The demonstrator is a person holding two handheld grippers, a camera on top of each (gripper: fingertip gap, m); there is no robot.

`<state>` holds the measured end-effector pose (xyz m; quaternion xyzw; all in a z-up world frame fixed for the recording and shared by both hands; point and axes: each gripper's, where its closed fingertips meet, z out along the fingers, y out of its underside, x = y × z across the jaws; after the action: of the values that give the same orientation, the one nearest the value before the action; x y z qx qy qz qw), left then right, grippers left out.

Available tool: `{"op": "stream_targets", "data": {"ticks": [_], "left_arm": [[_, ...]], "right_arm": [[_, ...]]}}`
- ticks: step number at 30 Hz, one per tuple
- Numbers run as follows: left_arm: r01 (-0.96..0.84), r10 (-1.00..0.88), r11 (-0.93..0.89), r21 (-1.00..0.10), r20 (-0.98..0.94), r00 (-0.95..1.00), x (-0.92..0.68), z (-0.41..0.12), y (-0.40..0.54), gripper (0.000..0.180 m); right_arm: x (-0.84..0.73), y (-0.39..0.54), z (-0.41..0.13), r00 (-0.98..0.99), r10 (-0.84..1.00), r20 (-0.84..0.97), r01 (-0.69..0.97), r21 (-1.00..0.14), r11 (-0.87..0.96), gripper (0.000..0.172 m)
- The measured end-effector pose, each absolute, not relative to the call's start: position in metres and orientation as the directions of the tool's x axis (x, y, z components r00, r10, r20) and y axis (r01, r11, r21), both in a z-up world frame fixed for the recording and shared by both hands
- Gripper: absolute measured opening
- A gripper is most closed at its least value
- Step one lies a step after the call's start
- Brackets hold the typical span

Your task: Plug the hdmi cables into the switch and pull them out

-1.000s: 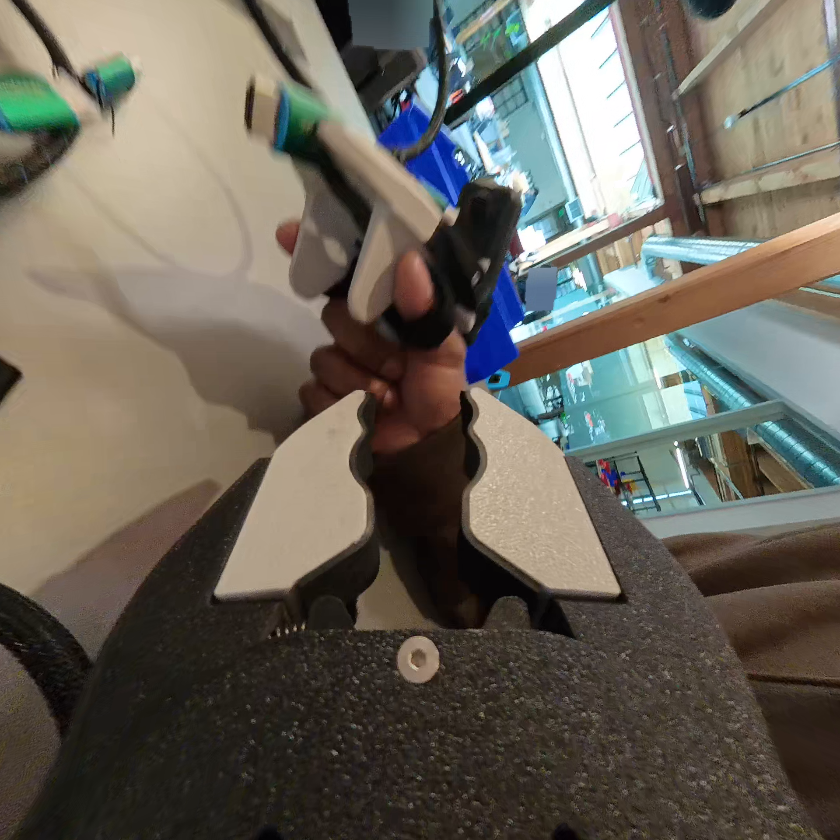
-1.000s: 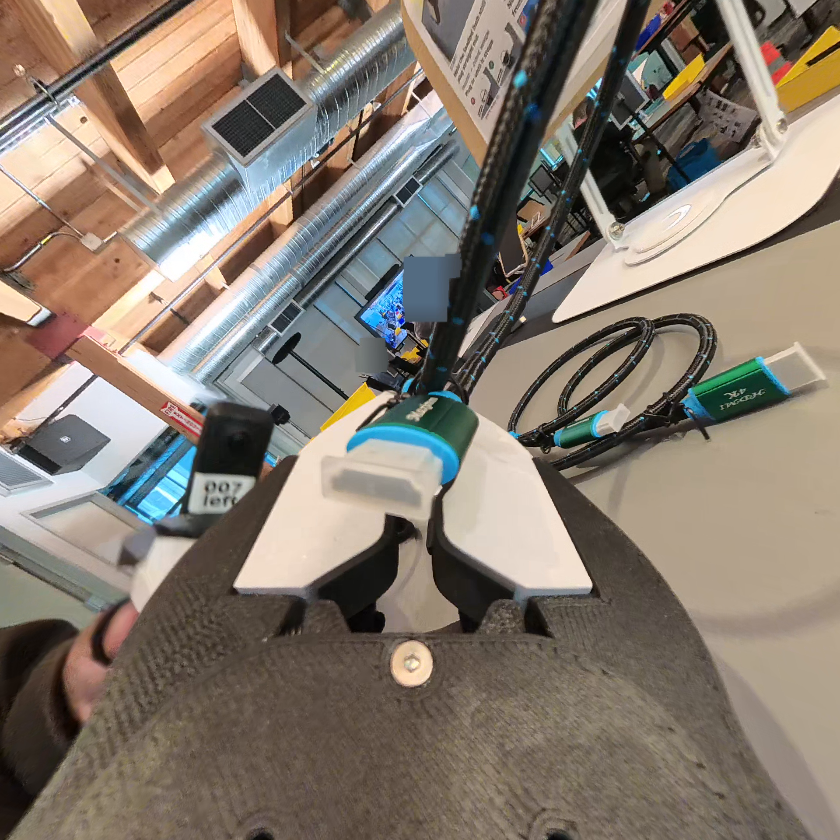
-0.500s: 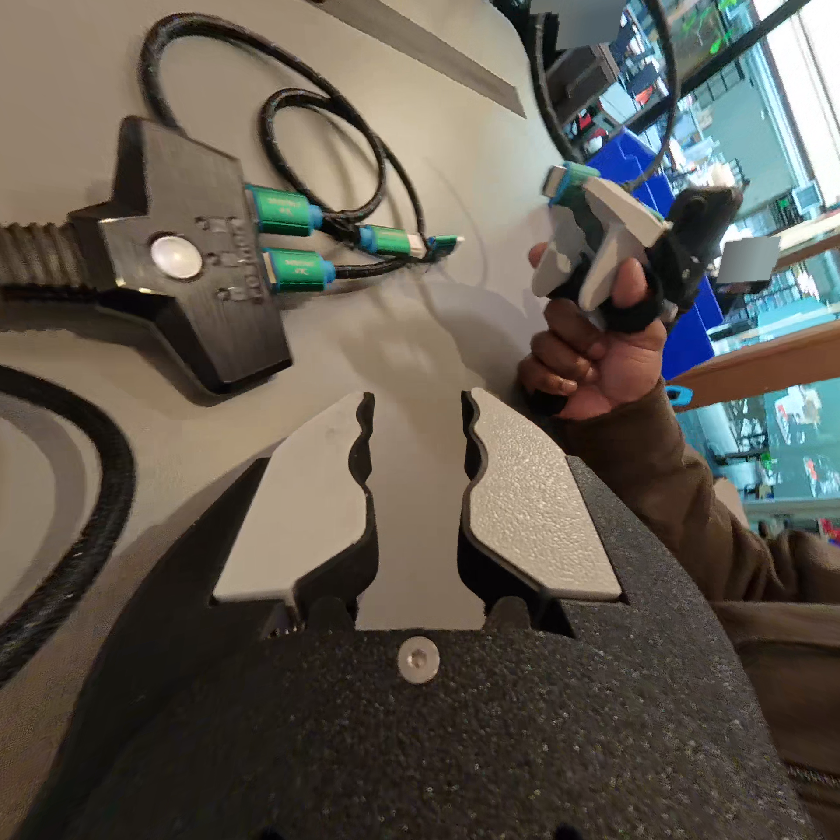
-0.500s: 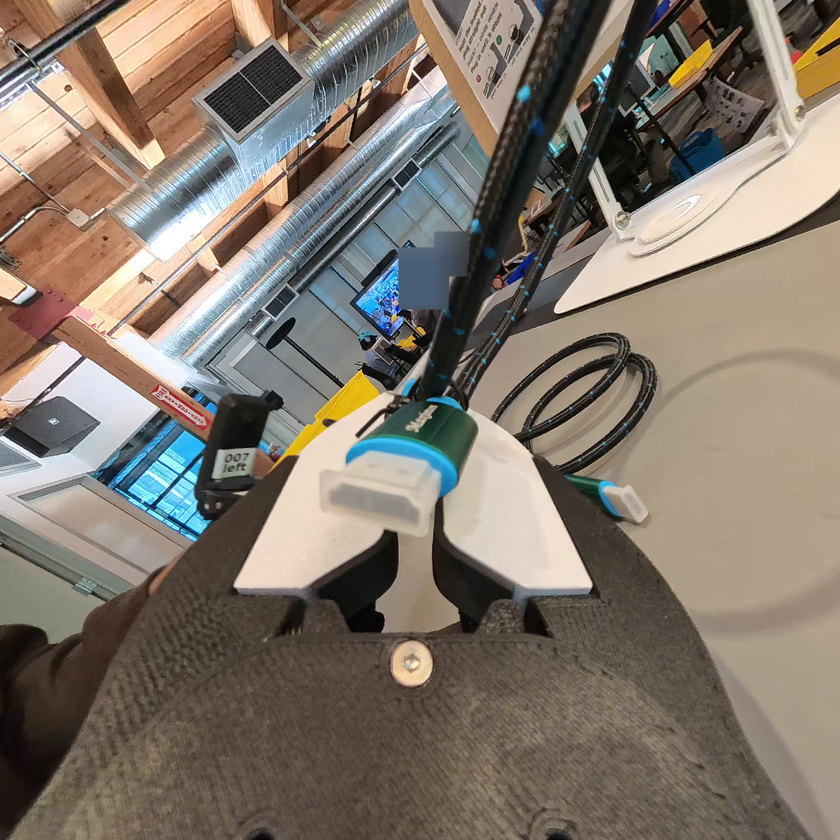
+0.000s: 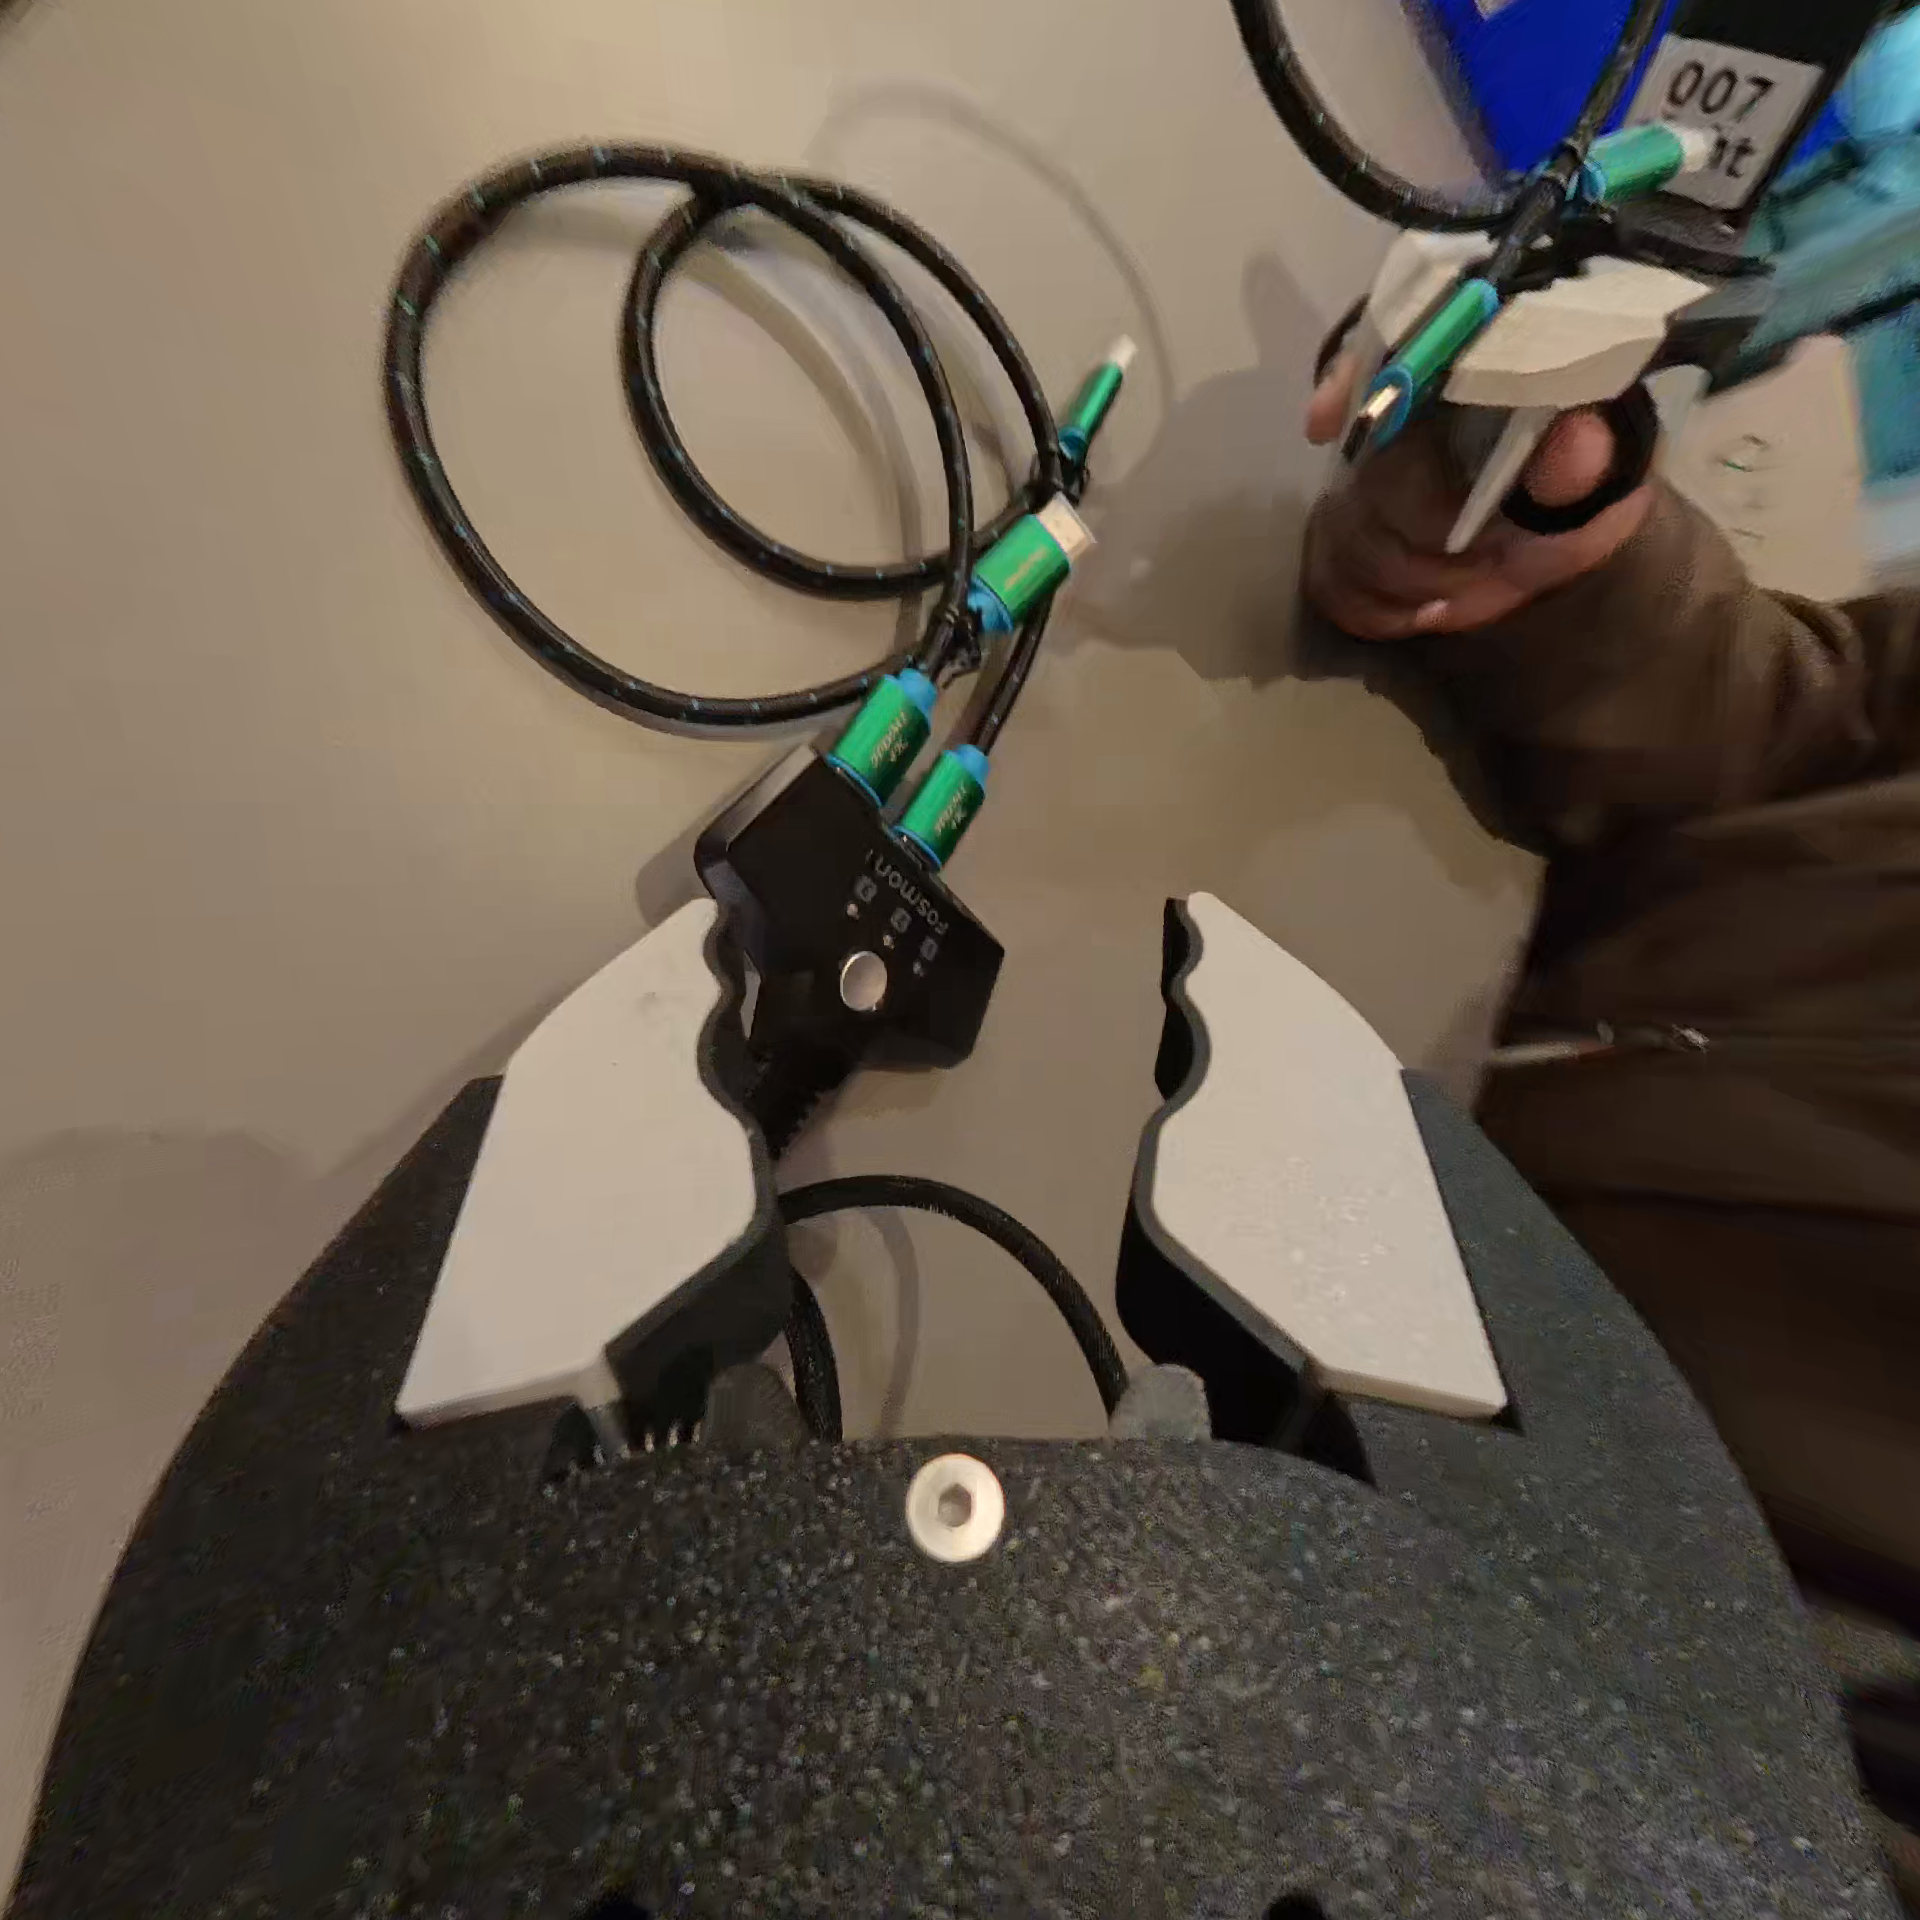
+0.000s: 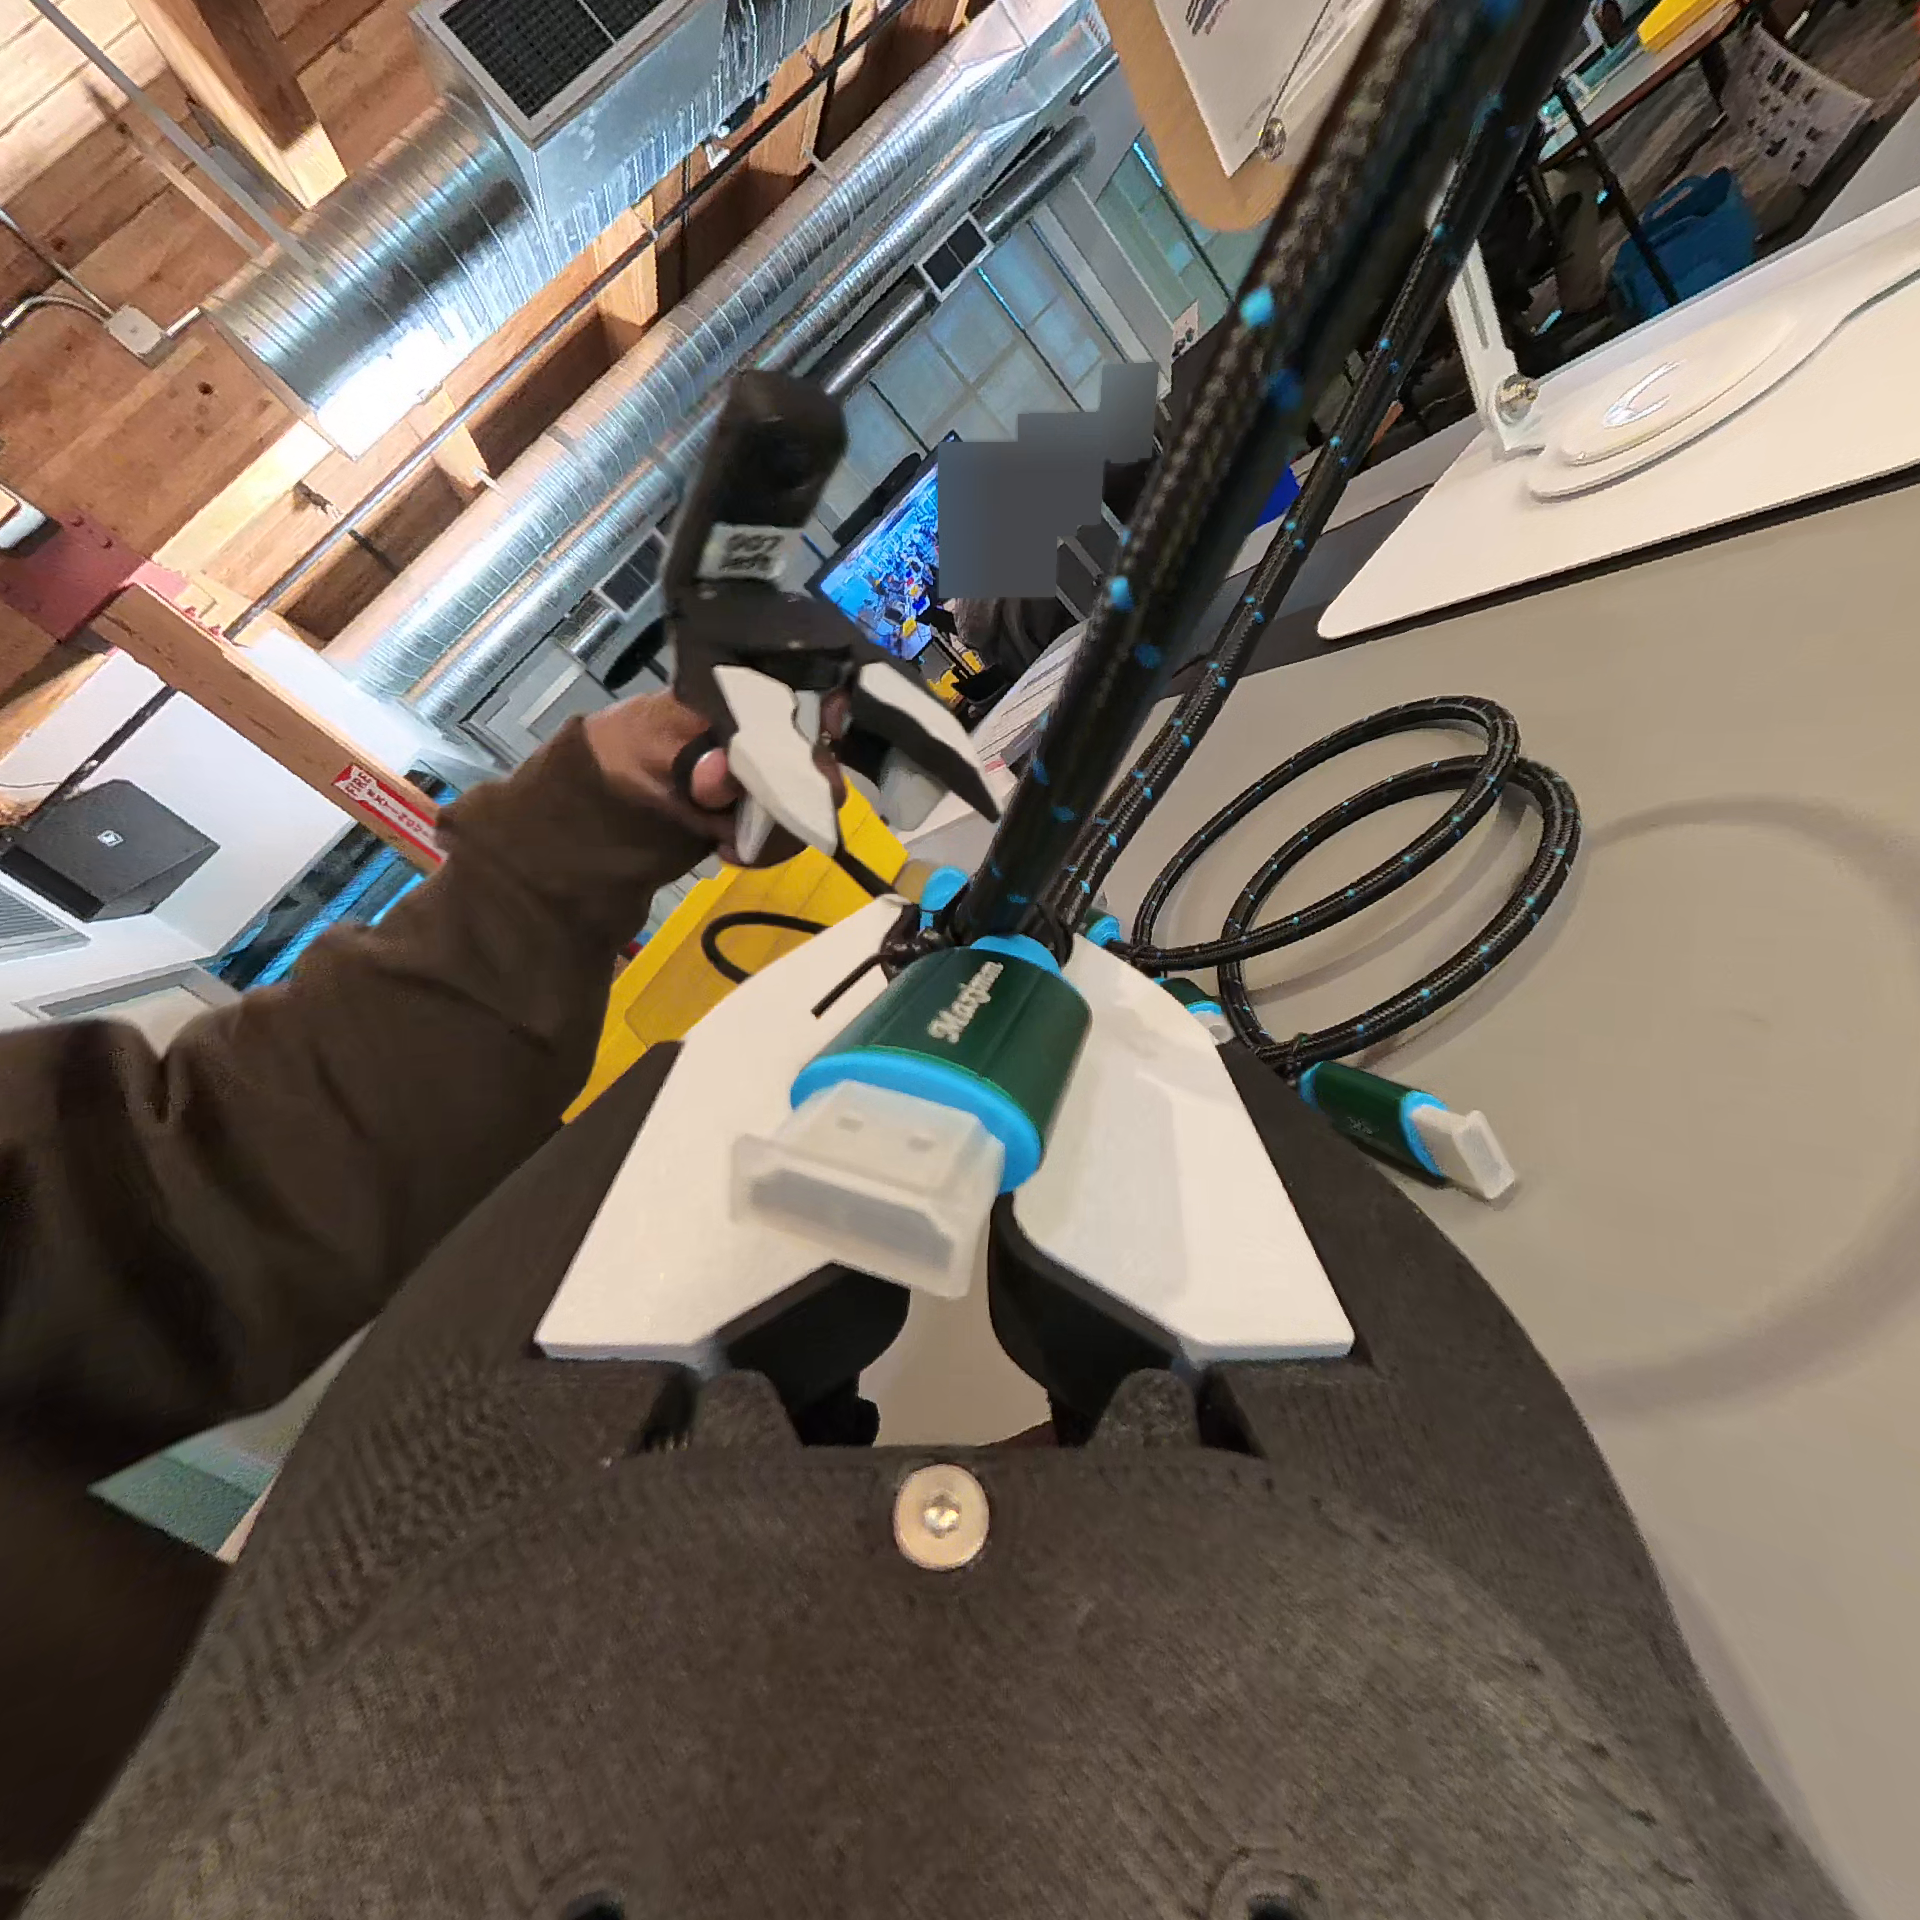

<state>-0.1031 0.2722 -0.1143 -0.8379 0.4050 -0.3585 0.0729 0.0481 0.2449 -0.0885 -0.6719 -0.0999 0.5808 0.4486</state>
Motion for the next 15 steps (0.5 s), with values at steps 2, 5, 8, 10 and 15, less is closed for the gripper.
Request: {"op": "stream_targets", "data": {"ticks": [2,5,8,10,15], "left_arm": [[-0.667,-0.674,-0.681,-0.301,0.615,0.41,-0.113,-0.117,0.28,0.077],[-0.748,-0.71,-0.609,-0.263,0.601,0.367,-0.115,-0.101,0.283,0.079],[-0.82,-0.8,-0.491,-0.295,0.525,0.29,-0.11,-0.084,0.294,0.081],[-0.855,-0.84,-0.411,-0.316,0.497,0.22,-0.107,-0.086,0.305,0.083],[-0.844,-0.778,-0.425,-0.326,0.608,0.157,-0.108,-0.136,0.329,0.084]], "right_arm": [[0.048,0.244,-0.089,0.3,0.655,-0.694,-0.384,-0.716,-0.583,0.012],[0.05,0.245,-0.088,0.287,0.649,-0.705,-0.393,-0.704,-0.591,0.011],[0.05,0.246,-0.089,0.275,0.641,-0.716,-0.395,-0.692,-0.604,0.011],[0.049,0.245,-0.089,0.272,0.639,-0.719,-0.39,-0.69,-0.611,0.011],[0.047,0.244,-0.09,0.274,0.643,-0.715,-0.376,-0.695,-0.612,0.011]]}}
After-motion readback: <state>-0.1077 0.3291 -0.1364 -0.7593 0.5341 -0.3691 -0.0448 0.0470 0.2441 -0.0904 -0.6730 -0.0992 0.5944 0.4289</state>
